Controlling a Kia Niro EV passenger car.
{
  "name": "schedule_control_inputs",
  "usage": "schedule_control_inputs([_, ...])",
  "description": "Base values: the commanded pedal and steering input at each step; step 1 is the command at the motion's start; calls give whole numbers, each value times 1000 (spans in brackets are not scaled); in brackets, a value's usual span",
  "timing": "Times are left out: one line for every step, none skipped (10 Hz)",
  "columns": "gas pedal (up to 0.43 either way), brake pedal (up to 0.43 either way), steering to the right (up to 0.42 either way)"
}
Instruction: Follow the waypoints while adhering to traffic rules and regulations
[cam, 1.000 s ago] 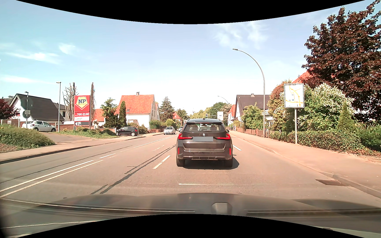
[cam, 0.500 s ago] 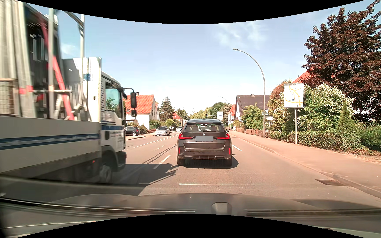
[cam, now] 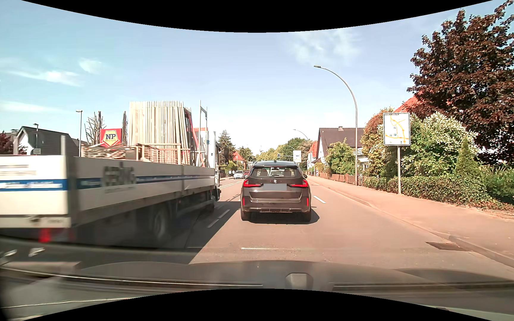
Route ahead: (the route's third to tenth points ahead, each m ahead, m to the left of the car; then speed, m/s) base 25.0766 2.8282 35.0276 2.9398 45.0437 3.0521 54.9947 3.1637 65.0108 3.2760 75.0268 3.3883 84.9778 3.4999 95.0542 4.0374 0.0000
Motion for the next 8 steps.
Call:
schedule_control_inputs([0, 6, 8])
schedule_control_inputs([0, 6, 8])
schedule_control_inputs([0, 6, 8])
schedule_control_inputs([0, 6, 8])
schedule_control_inputs([0, 6, 8])
schedule_control_inputs([0, 6, 8])
schedule_control_inputs([0, 6, 8])
schedule_control_inputs([0, 6, 8])
